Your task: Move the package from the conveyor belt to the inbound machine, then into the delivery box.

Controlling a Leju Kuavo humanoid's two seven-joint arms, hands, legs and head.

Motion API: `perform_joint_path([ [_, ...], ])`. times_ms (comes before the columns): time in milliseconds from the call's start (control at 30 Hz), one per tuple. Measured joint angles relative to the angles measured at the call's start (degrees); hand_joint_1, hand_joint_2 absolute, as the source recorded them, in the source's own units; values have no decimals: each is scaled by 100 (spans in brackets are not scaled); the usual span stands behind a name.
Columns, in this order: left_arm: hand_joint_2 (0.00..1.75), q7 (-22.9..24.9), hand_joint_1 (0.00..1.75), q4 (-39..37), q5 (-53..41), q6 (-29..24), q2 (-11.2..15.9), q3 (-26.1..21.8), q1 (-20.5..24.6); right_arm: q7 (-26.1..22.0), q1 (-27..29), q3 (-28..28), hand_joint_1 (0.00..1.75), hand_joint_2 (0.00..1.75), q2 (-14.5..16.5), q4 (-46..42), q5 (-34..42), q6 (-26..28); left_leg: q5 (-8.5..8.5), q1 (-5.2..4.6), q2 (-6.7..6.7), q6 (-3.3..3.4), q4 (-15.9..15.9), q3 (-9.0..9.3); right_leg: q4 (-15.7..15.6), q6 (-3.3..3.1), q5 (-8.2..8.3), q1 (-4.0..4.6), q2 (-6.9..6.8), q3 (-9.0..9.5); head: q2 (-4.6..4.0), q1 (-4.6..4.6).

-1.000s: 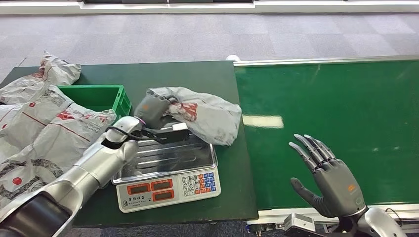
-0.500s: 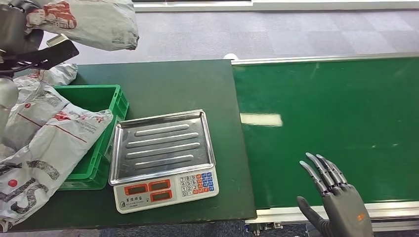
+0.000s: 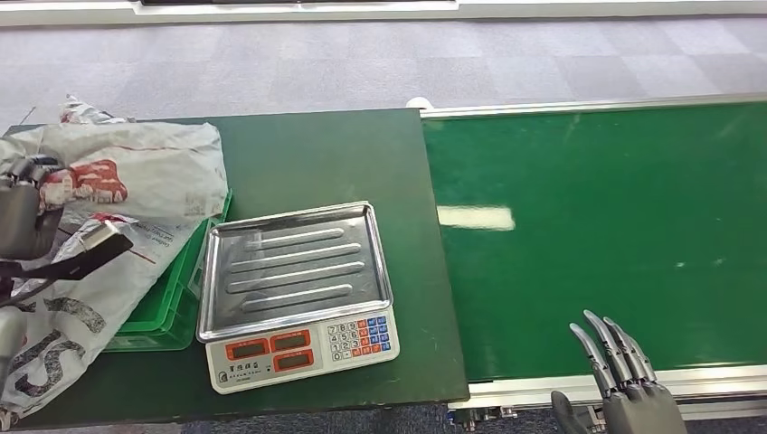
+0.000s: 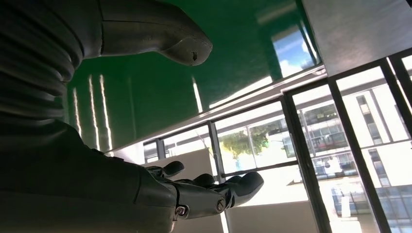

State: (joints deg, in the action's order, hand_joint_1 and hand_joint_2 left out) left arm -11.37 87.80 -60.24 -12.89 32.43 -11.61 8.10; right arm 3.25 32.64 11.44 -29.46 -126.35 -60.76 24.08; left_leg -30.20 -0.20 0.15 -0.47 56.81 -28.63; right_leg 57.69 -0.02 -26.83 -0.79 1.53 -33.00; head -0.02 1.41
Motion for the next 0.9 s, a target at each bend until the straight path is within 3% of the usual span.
perform_joint_path([
  [100,175,40,175,376,-217,-101,-375,-464,-722,130,10,178,0,175,48,-7,-109,11,-5,1,2,1,1,-2,-1,3,-2,0,1,1,0,0],
  [200,175,17,175,607,-326,-140,-677,-861,-1171,168,-15,309,0,175,92,-7,-142,-10,-7,1,-9,3,1,-23,-2,7,-8,0,-8,9,0,0],
  [467,175,-106,175,725,-660,-128,-1179,-1586,-1586,118,-111,441,0,175,222,-7,-244,-146,-12,4,-21,1,0,-35,-2,5,-18,5,-30,21,0,-1],
  [567,175,-71,51,537,-711,-163,-1256,-1695,-1492,215,-96,467,0,175,255,-13,-373,-154,-11,6,-30,0,0,-32,-2,4,-18,7,-36,26,0,-1],
  [600,131,-56,8,446,-714,-168,-1267,-1714,-1433,260,-80,476,0,175,257,-22,-417,-148,-11,7,-33,0,0,-31,-2,4,-18,8,-39,28,0,-1],
  [700,0,42,0,163,-743,-169,-1282,-1728,-1225,380,-44,508,0,175,257,-75,-532,-133,-10,9,-40,-1,1,-30,-2,3,-19,9,-45,32,0,0],
  [900,0,196,0,-209,-215,-156,-1260,-1740,-892,561,-26,595,0,175,255,-146,-663,-130,-10,10,-42,-2,1,-30,-1,3,-19,10,-44,34,0,0],
])
